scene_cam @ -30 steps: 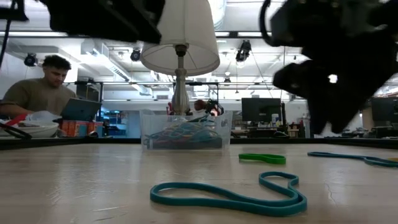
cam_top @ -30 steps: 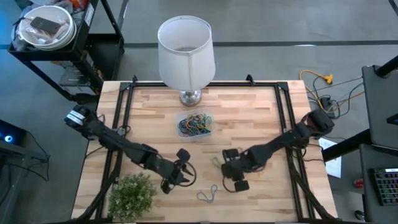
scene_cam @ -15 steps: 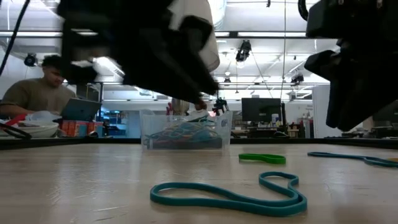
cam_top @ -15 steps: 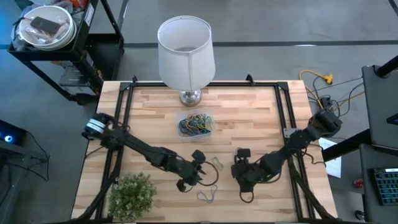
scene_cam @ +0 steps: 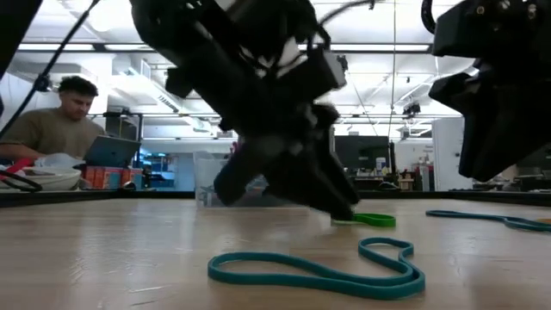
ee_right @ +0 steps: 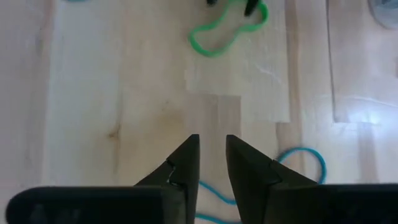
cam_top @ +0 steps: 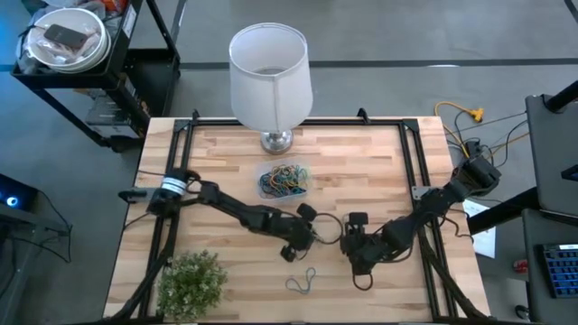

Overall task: Pick and place rubber bands into bin
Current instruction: Put the green rubber band into the transparent container

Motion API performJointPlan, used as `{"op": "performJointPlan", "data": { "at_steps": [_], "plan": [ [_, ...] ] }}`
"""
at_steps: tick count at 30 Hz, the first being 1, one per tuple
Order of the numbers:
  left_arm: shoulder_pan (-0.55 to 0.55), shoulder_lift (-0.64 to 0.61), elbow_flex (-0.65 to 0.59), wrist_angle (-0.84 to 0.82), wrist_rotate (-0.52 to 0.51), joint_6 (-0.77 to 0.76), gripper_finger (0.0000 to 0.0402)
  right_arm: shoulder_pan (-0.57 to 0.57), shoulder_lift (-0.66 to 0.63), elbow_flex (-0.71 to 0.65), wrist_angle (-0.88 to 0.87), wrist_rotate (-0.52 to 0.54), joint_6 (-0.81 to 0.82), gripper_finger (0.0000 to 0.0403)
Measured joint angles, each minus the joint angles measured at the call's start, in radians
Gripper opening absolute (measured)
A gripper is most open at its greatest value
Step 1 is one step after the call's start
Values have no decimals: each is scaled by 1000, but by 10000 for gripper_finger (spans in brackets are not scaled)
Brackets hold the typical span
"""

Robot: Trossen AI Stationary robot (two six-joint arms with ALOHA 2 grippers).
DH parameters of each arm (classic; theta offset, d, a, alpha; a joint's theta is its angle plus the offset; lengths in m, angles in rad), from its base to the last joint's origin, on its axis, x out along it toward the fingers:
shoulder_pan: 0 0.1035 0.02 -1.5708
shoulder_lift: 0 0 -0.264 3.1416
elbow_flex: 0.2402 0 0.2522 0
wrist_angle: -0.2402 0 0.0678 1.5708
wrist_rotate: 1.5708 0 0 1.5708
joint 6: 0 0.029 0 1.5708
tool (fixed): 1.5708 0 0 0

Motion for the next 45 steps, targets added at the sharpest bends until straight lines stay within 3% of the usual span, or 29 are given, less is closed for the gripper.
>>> {"op": "performJointPlan", "data": {
  "at_steps": [5, 10, 20, 27, 32, 45],
  "plan": [
    [39, 27, 14, -7, 127, -58, 118, 8, -26, -19, 4, -1, 48, 75],
    [60, 29, 15, -26, 155, -128, 115, 8, -37, -29, 0, -1, 56, 69],
    [69, 28, 35, -124, 192, -157, 8, 8, -39, -31, 3, -1, 57, 73],
    [64, 25, 40, -142, 185, -122, 1, 8, -39, -31, 3, 0, 56, 65],
    [46, 9, 43, -154, 148, -105, 0, 8, -39, -31, 3, 0, 56, 64],
    [-44, -104, 24, -165, -180, -62, 0, 8, -38, -31, 3, 1, 56, 62]
  ]
}}
